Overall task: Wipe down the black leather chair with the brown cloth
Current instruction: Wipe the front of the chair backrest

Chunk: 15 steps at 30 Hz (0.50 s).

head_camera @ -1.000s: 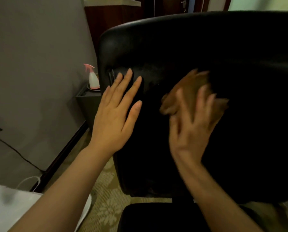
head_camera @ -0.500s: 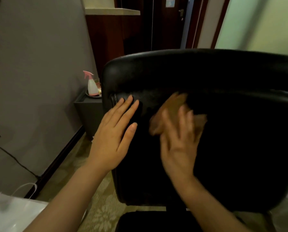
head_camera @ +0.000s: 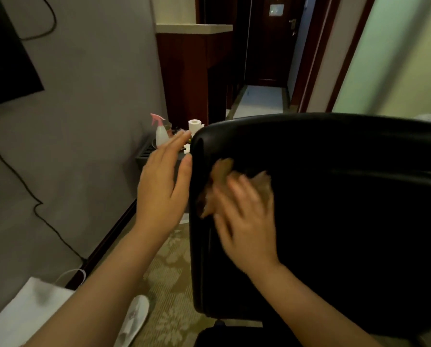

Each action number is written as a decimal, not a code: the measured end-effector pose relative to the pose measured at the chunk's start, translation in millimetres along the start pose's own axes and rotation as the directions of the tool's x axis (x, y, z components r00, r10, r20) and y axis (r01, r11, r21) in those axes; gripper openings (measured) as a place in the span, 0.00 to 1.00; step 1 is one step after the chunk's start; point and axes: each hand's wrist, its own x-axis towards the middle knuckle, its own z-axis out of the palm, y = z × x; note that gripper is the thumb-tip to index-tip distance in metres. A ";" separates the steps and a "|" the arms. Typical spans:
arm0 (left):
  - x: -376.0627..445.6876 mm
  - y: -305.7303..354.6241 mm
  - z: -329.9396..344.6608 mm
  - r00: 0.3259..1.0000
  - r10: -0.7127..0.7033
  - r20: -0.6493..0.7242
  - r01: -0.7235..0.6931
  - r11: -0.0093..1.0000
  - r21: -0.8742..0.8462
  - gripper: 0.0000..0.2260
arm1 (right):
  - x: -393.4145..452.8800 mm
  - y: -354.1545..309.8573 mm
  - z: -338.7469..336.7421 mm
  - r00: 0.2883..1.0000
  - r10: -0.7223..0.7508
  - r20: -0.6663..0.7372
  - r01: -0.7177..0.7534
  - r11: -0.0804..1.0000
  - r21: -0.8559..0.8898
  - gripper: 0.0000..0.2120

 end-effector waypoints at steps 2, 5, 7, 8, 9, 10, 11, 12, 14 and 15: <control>8.5 2.0 -4.7 0.999 -0.030 0.044 0.031 1.000 -0.007 0.21 | -10.7 -13.0 6.8 0.945 -0.299 0.131 0.307 0.950 -0.052 0.17; 15.8 0.8 -10.3 0.988 -0.045 0.148 0.043 0.999 0.018 0.21 | -21.7 6.1 4.8 0.926 -0.348 0.148 0.368 0.921 -0.131 0.22; 19.4 -2.3 -16.2 0.979 -0.074 0.189 0.075 0.997 0.006 0.22 | -30.5 24.0 -7.4 0.996 -0.043 0.073 0.053 0.988 -0.142 0.26; 21.5 -4.2 -19.4 0.976 -0.091 0.197 0.095 0.995 -0.012 0.22 | -33.1 27.4 -13.9 0.989 0.146 0.010 -0.144 0.984 -0.108 0.24; 24.1 -5.7 -22.1 0.974 -0.104 0.203 0.114 0.993 -0.036 0.21 | -33.4 23.4 -16.1 0.950 0.310 -0.041 -0.312 0.949 -0.054 0.22; 26.2 -5.8 -23.5 0.971 -0.114 0.209 0.129 0.990 -0.062 0.21 | -30.0 14.0 -14.1 0.900 0.429 -0.072 -0.430 0.903 -0.001 0.22; 27.7 -5.9 -23.9 0.970 -0.122 0.211 0.143 0.986 -0.084 0.20 | -23.3 0.9 -9.8 0.865 0.493 -0.092 -0.492 0.870 0.033 0.21; 28.4 -5.8 -23.8 0.970 -0.131 0.205 0.153 0.983 -0.099 0.20 | -15.0 -14.2 -4.4 0.862 0.497 -0.098 -0.495 0.868 0.042 0.21; 28.5 -6.4 -23.8 0.971 -0.148 0.190 0.171 0.979 -0.113 0.20 | -4.6 -39.2 6.9 0.946 0.321 -0.050 -0.321 0.947 -0.003 0.21; 28.5 -7.0 -24.0 0.969 -0.156 0.193 0.182 0.976 -0.121 0.20 | -2.0 -44.1 9.2 0.983 0.183 -0.016 -0.183 0.983 -0.017 0.21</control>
